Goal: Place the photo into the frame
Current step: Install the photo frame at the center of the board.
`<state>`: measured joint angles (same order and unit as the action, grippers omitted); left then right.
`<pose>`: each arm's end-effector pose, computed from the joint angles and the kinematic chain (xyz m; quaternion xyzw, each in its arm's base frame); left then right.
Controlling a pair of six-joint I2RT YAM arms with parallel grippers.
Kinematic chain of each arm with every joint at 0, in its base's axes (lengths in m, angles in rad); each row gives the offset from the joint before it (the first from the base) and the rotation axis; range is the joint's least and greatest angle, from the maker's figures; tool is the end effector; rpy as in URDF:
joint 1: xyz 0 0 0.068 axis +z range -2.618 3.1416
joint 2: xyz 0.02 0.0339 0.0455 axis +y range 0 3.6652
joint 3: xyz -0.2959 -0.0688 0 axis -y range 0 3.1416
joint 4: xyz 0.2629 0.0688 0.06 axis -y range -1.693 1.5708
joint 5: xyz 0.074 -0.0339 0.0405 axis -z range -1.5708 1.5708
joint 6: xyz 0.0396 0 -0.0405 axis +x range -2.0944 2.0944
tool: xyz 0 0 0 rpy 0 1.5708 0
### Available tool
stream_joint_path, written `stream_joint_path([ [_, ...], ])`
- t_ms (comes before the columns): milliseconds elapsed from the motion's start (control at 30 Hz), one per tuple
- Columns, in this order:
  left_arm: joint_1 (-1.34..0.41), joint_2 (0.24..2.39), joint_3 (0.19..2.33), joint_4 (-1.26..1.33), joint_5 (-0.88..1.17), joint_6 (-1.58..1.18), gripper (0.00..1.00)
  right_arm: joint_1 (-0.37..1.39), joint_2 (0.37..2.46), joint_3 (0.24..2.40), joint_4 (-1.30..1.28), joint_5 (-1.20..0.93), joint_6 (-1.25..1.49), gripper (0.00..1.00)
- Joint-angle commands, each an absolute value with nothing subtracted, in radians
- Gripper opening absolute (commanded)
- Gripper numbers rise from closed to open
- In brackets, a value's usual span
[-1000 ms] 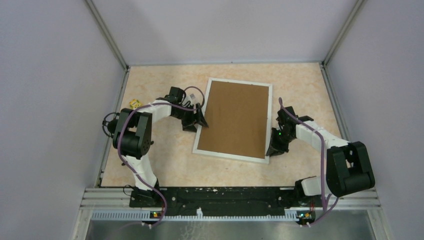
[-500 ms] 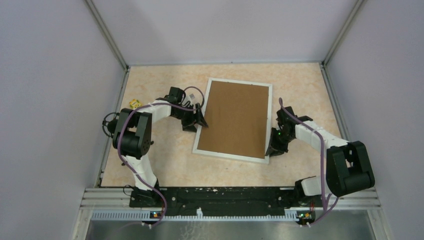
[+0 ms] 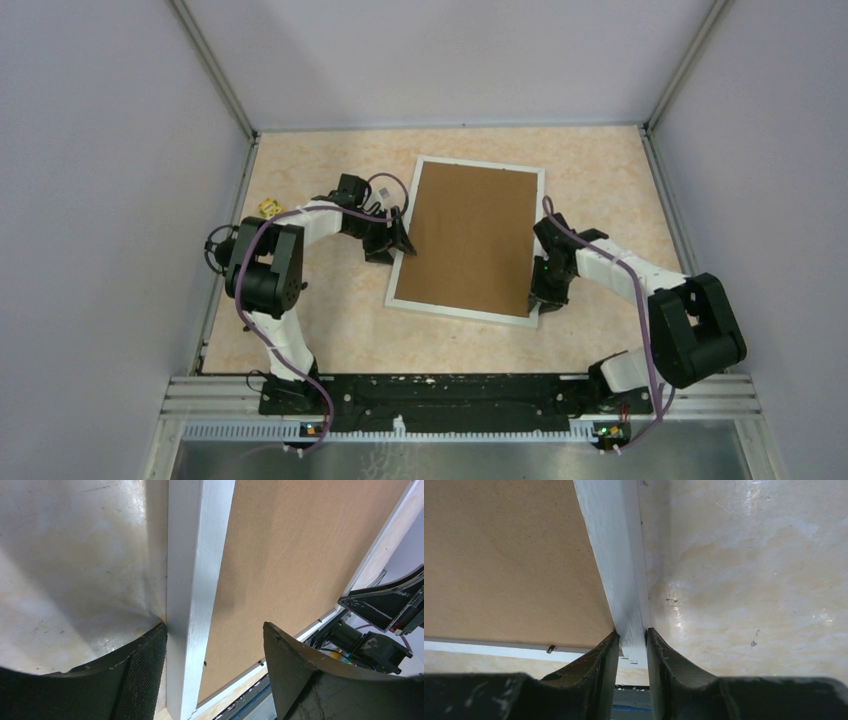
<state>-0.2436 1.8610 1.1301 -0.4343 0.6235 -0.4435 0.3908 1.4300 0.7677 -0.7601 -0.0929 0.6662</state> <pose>0.3655 -0.1147 0.1687 -0.0316 0.9338 -0.3475 0.0793 0.2200 0.0946 0.1799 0.1333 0.9872 0.0773 0.0406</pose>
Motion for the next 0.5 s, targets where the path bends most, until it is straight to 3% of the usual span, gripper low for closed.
stream_joint_path([
  [0, -0.264, 1.833, 1.115, -0.408, 0.669, -0.451, 0.74, 0.475, 1.597, 0.677, -0.559, 0.036, 0.758, 0.3],
  [167, -0.264, 1.834, 1.115, -0.408, 0.67, -0.451, 0.74, 0.535, 1.652, 0.736, -0.611, 0.128, 0.778, 0.34],
  [367, -0.264, 1.834, 1.12, -0.415, 0.66, -0.445, 0.74, 0.543, 1.558, 0.854, -0.663, -0.008, 0.702, 0.6],
  [467, -0.262, 1.835, 1.123, -0.419, 0.656, -0.442, 0.74, 0.481, 1.449, 0.934, -0.721, -0.069, 0.65, 0.64],
])
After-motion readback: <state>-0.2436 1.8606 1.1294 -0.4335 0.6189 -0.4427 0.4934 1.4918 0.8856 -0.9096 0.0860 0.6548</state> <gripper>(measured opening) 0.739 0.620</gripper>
